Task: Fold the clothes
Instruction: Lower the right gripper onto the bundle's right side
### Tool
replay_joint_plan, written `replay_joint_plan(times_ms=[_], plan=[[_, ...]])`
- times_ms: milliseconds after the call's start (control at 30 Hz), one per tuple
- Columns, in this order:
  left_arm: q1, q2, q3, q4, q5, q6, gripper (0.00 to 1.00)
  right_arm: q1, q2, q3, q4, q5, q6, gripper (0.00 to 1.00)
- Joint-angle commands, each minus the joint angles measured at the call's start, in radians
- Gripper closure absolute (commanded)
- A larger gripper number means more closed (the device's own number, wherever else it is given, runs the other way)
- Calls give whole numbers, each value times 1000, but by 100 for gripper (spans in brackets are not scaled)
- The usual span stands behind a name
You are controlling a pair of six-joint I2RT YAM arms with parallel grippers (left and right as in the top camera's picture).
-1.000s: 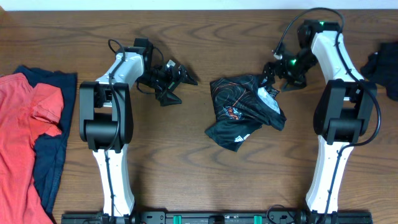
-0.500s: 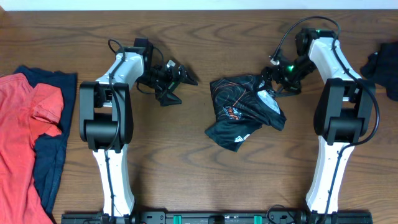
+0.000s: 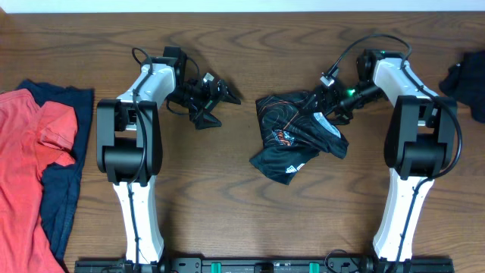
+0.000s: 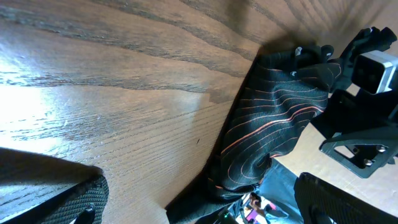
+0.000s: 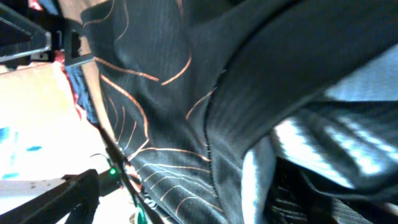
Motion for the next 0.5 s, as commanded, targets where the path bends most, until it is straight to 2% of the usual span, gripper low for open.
replay_joint_plan(times_ms=[0,133,400,467], plan=[[0,70,-40,-9,-173,26,2,30,39,-44,15,88,-29,7],[0,70,-40,-8,-140,27,2,50,39,-48,21,88,-32,8],[0,70,-40,-9,-132,32,2,107,39,-48,51,89,-27,22],[0,70,-40,-9,-129,34,2,117,39,-48,64,92,-7,23]])
